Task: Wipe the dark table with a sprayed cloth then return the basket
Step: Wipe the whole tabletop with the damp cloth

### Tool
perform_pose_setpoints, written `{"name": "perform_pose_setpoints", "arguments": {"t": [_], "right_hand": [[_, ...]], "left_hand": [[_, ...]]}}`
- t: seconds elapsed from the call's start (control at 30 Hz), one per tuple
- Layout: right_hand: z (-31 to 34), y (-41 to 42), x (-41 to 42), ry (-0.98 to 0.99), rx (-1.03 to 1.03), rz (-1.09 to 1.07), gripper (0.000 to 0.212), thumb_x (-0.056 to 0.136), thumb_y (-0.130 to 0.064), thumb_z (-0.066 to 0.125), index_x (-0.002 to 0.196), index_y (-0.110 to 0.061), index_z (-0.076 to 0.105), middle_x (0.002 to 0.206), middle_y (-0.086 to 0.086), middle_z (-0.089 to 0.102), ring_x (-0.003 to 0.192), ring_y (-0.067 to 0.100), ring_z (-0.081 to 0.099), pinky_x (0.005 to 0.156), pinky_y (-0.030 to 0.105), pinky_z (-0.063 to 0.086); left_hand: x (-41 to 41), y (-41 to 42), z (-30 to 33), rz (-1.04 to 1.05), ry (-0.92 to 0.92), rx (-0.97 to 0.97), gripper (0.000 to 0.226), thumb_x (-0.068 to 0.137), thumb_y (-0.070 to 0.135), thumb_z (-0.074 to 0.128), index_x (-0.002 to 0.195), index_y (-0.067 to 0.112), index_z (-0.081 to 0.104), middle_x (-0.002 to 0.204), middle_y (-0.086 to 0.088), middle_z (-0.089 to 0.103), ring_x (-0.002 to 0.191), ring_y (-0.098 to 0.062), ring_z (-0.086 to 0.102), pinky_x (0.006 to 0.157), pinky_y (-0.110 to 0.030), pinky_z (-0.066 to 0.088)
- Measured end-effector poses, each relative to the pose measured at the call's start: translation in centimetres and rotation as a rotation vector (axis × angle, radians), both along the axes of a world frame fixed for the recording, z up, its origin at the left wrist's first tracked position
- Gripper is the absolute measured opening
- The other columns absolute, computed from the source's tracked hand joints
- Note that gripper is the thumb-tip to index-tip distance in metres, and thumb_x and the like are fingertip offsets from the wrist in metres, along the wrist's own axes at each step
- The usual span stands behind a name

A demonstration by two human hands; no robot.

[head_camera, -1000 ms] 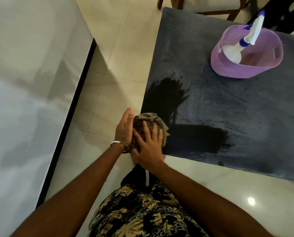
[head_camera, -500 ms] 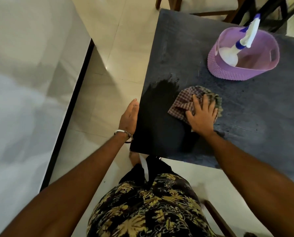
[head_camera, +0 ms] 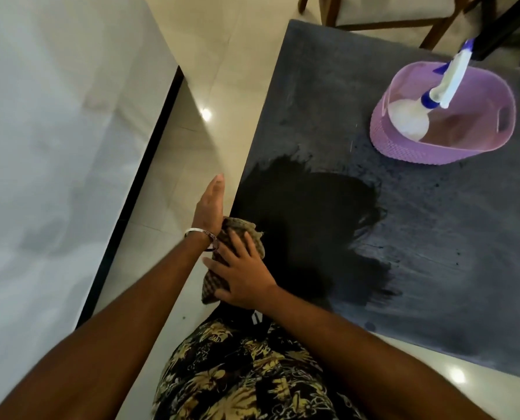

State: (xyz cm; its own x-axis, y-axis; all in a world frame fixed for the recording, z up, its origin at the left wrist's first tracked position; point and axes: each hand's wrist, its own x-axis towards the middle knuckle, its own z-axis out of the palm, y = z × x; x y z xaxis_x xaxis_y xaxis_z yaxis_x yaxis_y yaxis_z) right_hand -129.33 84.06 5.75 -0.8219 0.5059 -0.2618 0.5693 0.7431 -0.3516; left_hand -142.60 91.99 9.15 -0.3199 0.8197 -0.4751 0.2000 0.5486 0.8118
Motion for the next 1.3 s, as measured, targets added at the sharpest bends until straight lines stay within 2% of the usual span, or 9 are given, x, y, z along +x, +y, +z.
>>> {"name": "perform_pose_setpoints", "arguments": {"t": [0.1, 0.2, 0.37, 0.57, 0.73, 0.9, 1.0, 1.17, 1.3], "right_hand": [[-0.7, 3.4, 0.5, 0.019, 0.03, 0.047, 0.065, 0.087, -0.06, 0.051, 0.146, -0.035, 0.044, 0.163, 0.004, 0.024, 0.152, 0.038, 0.0, 0.119, 0.056, -0.013], [-0.6, 7.9, 0.3, 0.015, 0.047, -0.095, 0.066, 0.085, -0.059, 0.052, 0.144, -0.032, 0.049, 0.164, 0.002, 0.023, 0.152, 0.037, 0.001, 0.121, 0.058, -0.006], [0.2, 9.2, -0.7, -0.031, 0.049, -0.166, 0.061, 0.084, -0.057, 0.048, 0.14, -0.032, 0.052, 0.165, 0.006, 0.018, 0.152, 0.04, -0.001, 0.119, 0.064, -0.002], [-0.2, 2.0, 0.2, 0.035, 0.041, 0.092, 0.062, 0.085, -0.056, 0.052, 0.142, -0.032, 0.049, 0.161, 0.009, 0.027, 0.151, 0.041, 0.002, 0.116, 0.063, -0.009], [-1.0, 4.8, 1.3, 0.063, 0.023, 0.151, 0.067, 0.089, -0.058, 0.048, 0.151, -0.035, 0.036, 0.164, 0.004, 0.023, 0.153, 0.035, -0.002, 0.119, 0.054, -0.013], [-1.5, 14.1, 0.9, 0.047, 0.085, -0.045, 0.067, 0.086, -0.055, 0.048, 0.15, -0.035, 0.041, 0.164, 0.001, 0.025, 0.153, 0.031, 0.006, 0.121, 0.056, -0.005], [-1.8, 21.2, 0.6, -0.005, 0.115, -0.149, 0.067, 0.087, -0.055, 0.045, 0.151, -0.035, 0.038, 0.165, -0.001, 0.02, 0.153, 0.031, 0.004, 0.12, 0.052, -0.007], [-1.3, 30.4, 0.1, -0.047, 0.065, -0.387, 0.071, 0.086, -0.056, 0.035, 0.154, -0.037, 0.031, 0.167, -0.001, 0.008, 0.153, 0.033, -0.004, 0.12, 0.054, -0.006], [-1.1, 33.4, -0.3, -0.094, 0.016, -0.52, 0.066, 0.095, -0.053, 0.042, 0.156, -0.037, 0.023, 0.168, 0.001, 0.001, 0.152, 0.036, -0.009, 0.119, 0.057, -0.007]], "left_hand": [[-0.7, -0.2, 0.2, 0.026, -0.008, -0.041, 0.079, 0.085, 0.069, 0.022, 0.145, 0.022, 0.04, 0.152, 0.001, 0.04, 0.14, -0.016, 0.035, 0.118, -0.04, 0.023], [-1.2, -0.9, 0.6, 0.092, -0.045, -0.047, 0.086, 0.08, 0.074, 0.026, 0.139, 0.016, 0.05, 0.144, -0.002, 0.05, 0.134, -0.013, 0.044, 0.117, -0.038, 0.028], [-1.5, -2.6, 0.4, 0.14, -0.079, -0.07, 0.09, 0.077, 0.077, 0.026, 0.139, 0.017, 0.049, 0.144, -0.001, 0.049, 0.133, -0.011, 0.043, 0.117, -0.036, 0.027], [-1.6, -2.4, -0.1, 0.106, -0.093, -0.066, 0.092, 0.076, 0.079, 0.021, 0.142, 0.02, 0.045, 0.149, 0.0, 0.043, 0.138, -0.014, 0.037, 0.117, -0.037, 0.024], [-1.6, 0.1, -0.7, 0.084, -0.114, -0.027, 0.092, 0.075, 0.082, 0.022, 0.14, 0.023, 0.047, 0.147, 0.002, 0.046, 0.137, -0.012, 0.039, 0.118, -0.04, 0.024], [-1.7, 4.3, -0.5, 0.084, -0.137, 0.029, 0.09, 0.077, 0.077, 0.028, 0.137, 0.014, 0.051, 0.143, -0.003, 0.051, 0.134, -0.011, 0.044, 0.118, -0.038, 0.027], [-1.5, 7.0, -0.4, 0.065, -0.134, 0.052, 0.09, 0.077, 0.075, 0.029, 0.14, 0.013, 0.049, 0.145, -0.002, 0.049, 0.135, -0.01, 0.043, 0.117, -0.033, 0.027], [-1.4, 10.8, -0.2, 0.059, -0.129, 0.07, 0.063, 0.098, 0.056, 0.028, 0.145, 0.016, 0.042, 0.149, -0.002, 0.043, 0.137, -0.013, 0.038, 0.112, -0.026, 0.025], [-1.5, 12.3, -0.2, 0.043, -0.128, 0.059, 0.058, 0.101, 0.052, 0.026, 0.147, 0.018, 0.037, 0.152, -0.001, 0.039, 0.14, -0.013, 0.034, 0.107, -0.023, 0.021]]}}
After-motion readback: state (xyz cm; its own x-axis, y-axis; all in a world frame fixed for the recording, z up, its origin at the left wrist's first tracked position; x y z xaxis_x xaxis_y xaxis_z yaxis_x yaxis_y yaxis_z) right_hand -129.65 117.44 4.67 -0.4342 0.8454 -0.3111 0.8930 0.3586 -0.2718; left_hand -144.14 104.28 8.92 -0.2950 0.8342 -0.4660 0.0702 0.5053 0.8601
